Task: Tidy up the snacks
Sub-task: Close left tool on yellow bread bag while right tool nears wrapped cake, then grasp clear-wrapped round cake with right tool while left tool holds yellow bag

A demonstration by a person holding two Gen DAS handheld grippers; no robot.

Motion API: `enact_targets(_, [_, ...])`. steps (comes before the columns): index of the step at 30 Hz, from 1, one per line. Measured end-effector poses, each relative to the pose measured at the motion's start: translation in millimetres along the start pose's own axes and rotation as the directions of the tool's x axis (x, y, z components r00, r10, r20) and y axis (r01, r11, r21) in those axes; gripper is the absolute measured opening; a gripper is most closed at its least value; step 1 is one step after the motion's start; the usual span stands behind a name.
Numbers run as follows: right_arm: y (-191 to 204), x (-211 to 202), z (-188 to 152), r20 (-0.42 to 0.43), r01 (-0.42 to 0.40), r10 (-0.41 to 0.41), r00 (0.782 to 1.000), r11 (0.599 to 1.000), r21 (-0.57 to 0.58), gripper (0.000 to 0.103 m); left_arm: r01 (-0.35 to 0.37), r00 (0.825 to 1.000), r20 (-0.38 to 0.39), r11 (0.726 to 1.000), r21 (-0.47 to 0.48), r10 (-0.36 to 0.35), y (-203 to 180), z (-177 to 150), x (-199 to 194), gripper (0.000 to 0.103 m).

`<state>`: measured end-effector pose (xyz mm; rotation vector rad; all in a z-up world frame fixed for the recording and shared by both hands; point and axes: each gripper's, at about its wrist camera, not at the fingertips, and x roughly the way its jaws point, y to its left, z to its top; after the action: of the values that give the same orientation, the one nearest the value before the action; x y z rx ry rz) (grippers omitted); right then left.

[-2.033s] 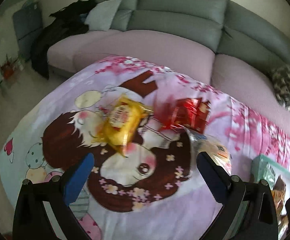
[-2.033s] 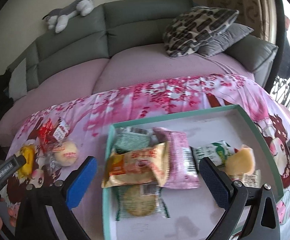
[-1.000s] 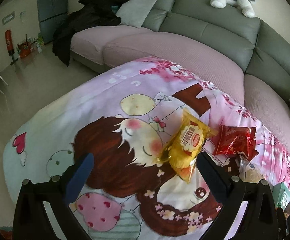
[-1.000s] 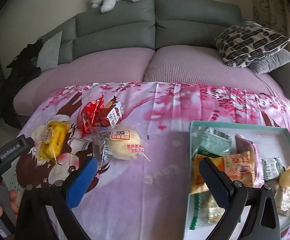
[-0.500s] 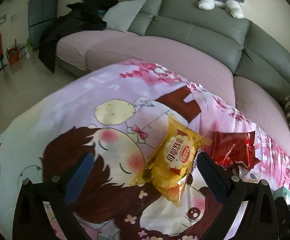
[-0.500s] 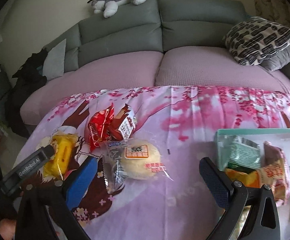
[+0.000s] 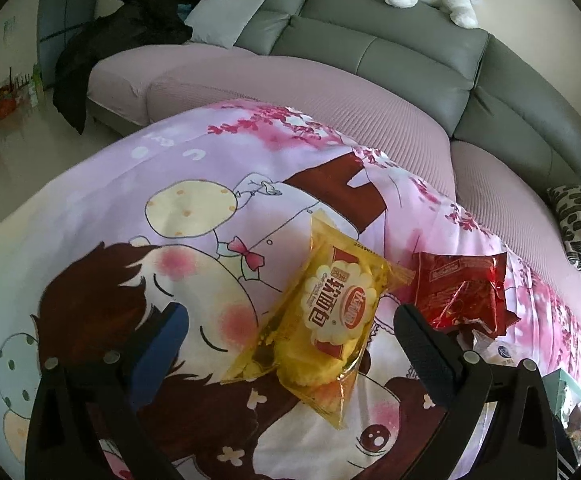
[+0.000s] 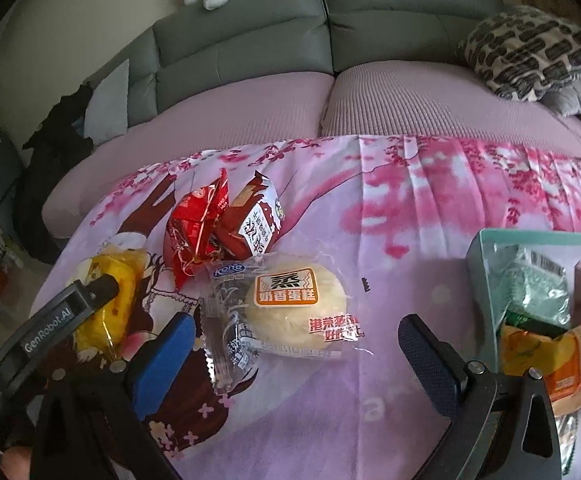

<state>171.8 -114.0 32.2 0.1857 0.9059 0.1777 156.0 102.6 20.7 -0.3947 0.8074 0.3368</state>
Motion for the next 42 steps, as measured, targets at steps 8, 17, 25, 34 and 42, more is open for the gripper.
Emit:
enact_targets(8, [-6.2,2.3,-0.7,-0.002,-0.027,0.027,1.0,0.999,0.032,0.081,0.004,1.0,-0.021,1.0,0.005,-0.004,-0.9,-2.3,6.3,0.085])
enact_targets(17, [-7.9,1.1,-2.2,-0.007,-0.072,0.072,0.997,0.996,0.052,0.051,0.046,0.998,-0.039,0.999,0.019,-0.046,-5.1,-4.3,6.1,0.049])
enact_targets(25, [-3.0,-0.1,-3.9,-0.017,-0.088,0.089,0.996,0.995,0.039,0.041,0.052,0.997,-0.061,0.998,0.021,-0.05,-6.5,-4.5,2.8,0.043])
enact_targets(34, [-2.1,0.6,-6.3,-0.058,-0.087,0.088,0.994,0.996,0.024,0.041,0.008,0.993,-0.114,1.0,0.027,-0.005,-2.9,-5.3,-5.3,0.043])
enact_targets(42, [-0.6,-12.9,-3.0,-0.042,-0.066,0.066,0.997,0.998,-0.01,0.042,0.032,0.99,-0.136,0.999,0.034,-0.027,-6.8,-8.6,-14.5,0.043])
